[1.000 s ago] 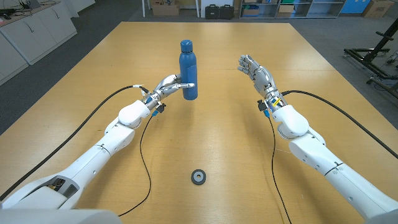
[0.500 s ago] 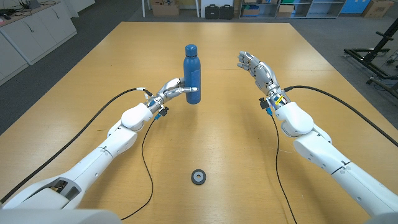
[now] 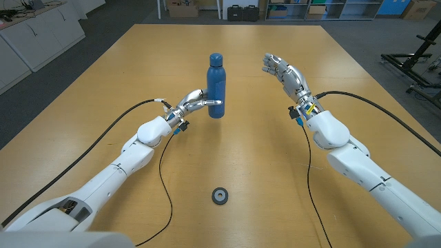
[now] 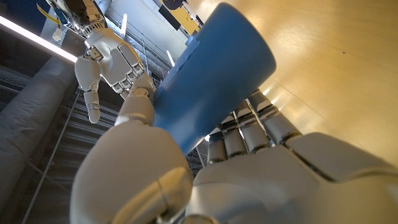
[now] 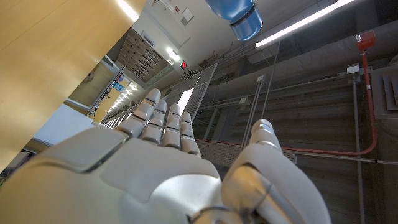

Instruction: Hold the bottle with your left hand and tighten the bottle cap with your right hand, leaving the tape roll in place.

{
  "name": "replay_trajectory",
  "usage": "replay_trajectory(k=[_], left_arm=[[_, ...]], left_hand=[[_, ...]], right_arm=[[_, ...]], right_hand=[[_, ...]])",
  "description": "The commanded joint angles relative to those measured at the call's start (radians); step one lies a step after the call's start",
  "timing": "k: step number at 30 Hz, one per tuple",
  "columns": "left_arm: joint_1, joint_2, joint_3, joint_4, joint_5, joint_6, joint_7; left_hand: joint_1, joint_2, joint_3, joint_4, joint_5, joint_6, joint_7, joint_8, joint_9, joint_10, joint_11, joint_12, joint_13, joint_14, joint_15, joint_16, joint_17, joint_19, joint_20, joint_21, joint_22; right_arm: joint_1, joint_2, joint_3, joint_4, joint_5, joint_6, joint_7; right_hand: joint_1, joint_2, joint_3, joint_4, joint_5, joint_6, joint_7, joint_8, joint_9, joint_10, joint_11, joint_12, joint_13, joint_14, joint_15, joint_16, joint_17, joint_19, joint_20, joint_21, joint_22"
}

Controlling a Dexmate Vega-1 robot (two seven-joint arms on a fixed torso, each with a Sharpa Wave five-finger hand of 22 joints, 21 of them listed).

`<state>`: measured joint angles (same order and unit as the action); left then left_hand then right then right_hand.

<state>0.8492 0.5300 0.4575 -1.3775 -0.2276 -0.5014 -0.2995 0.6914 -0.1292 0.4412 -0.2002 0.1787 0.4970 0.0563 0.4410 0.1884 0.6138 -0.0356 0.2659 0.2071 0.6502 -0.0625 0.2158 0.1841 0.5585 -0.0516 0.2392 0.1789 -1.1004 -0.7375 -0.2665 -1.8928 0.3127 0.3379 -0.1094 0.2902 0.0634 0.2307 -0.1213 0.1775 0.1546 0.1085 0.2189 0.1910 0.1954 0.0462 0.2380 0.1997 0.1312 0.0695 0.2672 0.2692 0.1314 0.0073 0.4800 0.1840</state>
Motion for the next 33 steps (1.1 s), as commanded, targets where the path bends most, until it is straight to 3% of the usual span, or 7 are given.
replay_trajectory(k=[1, 3, 5, 12, 21, 33], left_arm=[[-0.012, 0.009, 0.005, 0.004, 0.01, -0.013, -0.019], [-0.015, 0.007, 0.007, 0.012, 0.008, -0.016, -0.024], [-0.016, 0.004, 0.007, 0.017, 0.008, -0.022, -0.026], [-0.009, 0.002, 0.01, 0.026, -0.001, -0.044, -0.039], [0.008, 0.007, 0.006, 0.015, 0.011, -0.055, -0.027], [0.053, 0.052, -0.017, -0.066, 0.056, -0.011, 0.033]], left_hand=[[0.039, 0.097, 0.043, 0.041, 0.009, 0.151, -0.136, 0.006, 0.005, 0.087, -0.075, -0.001, 0.003, 0.009, -0.157, -0.001, 0.005, 0.004, -0.143, -0.005, 0.006], [0.039, 0.097, 0.043, 0.041, 0.009, 0.152, -0.135, 0.006, 0.005, 0.088, -0.074, -0.001, 0.003, 0.009, -0.157, -0.001, 0.005, 0.004, -0.143, -0.005, 0.006], [0.038, 0.097, 0.043, 0.042, 0.009, 0.152, -0.135, 0.006, 0.005, 0.088, -0.073, -0.001, 0.004, 0.009, -0.157, -0.001, 0.005, 0.005, -0.143, -0.005, 0.006], [0.037, 0.096, 0.043, 0.042, 0.009, 0.156, -0.136, 0.006, 0.005, 0.093, -0.073, 0.0, 0.005, 0.009, -0.157, -0.002, 0.005, 0.005, -0.141, -0.006, 0.006], [0.036, 0.097, 0.044, 0.042, 0.01, 0.159, -0.134, 0.006, 0.005, 0.098, -0.069, 0.0, 0.005, 0.01, -0.157, -0.004, 0.005, 0.005, -0.142, -0.006, 0.006], [0.036, 0.098, 0.046, 0.041, 0.01, 0.16, -0.135, 0.005, 0.005, 0.099, -0.074, -0.002, 0.006, 0.011, -0.158, -0.005, 0.005, 0.006, -0.141, -0.007, 0.006]], right_arm=[[0.002, -0.026, 0.02, -0.055, -0.058, -0.048, -0.035], [0.001, -0.033, 0.028, -0.07, -0.069, -0.062, -0.044], [0.0, -0.041, 0.035, -0.085, -0.082, -0.081, -0.055], [0.022, -0.067, 0.04, -0.12, -0.105, -0.147, -0.051], [0.054, -0.099, 0.027, -0.158, -0.134, -0.224, -0.027], [0.077, -0.13, 0.022, -0.198, -0.147, -0.295, 0.001]], right_hand=[[0.013, 0.002, 0.004, -0.005, 0.003, 0.013, -0.004, 0.009, 0.003, 0.007, -0.012, 0.004, 0.0, 0.014, -0.004, 0.01, 0.003, 0.014, -0.001, 0.001, 0.002], [0.014, 0.002, 0.005, -0.005, 0.003, 0.014, -0.006, 0.009, 0.003, 0.008, -0.013, 0.004, 0.0, 0.013, -0.004, 0.009, 0.003, 0.015, 0.0, 0.0, 0.002], [0.024, 0.005, 0.007, -0.011, 0.004, 0.042, -0.024, 0.016, 0.005, 0.034, -0.036, 0.015, 0.002, 0.009, -0.004, 0.007, 0.005, 0.012, 0.001, -0.006, 0.002], [0.047, 0.007, 0.011, -0.021, 0.003, 0.109, -0.062, 0.038, 0.009, 0.094, -0.061, 0.042, 0.01, 0.028, 0.0, 0.014, 0.011, 0.023, 0.013, -0.013, 0.003], [0.066, 0.006, 0.016, -0.03, 0.004, 0.104, -0.069, 0.034, 0.01, 0.087, -0.072, 0.041, 0.013, 0.028, 0.006, 0.013, 0.013, 0.022, 0.022, -0.017, 0.003], [0.088, 0.005, 0.021, -0.039, 0.004, 0.095, -0.072, 0.03, 0.011, 0.078, -0.075, 0.037, 0.014, 0.028, 0.007, 0.011, 0.015, 0.021, 0.027, -0.022, 0.003]])
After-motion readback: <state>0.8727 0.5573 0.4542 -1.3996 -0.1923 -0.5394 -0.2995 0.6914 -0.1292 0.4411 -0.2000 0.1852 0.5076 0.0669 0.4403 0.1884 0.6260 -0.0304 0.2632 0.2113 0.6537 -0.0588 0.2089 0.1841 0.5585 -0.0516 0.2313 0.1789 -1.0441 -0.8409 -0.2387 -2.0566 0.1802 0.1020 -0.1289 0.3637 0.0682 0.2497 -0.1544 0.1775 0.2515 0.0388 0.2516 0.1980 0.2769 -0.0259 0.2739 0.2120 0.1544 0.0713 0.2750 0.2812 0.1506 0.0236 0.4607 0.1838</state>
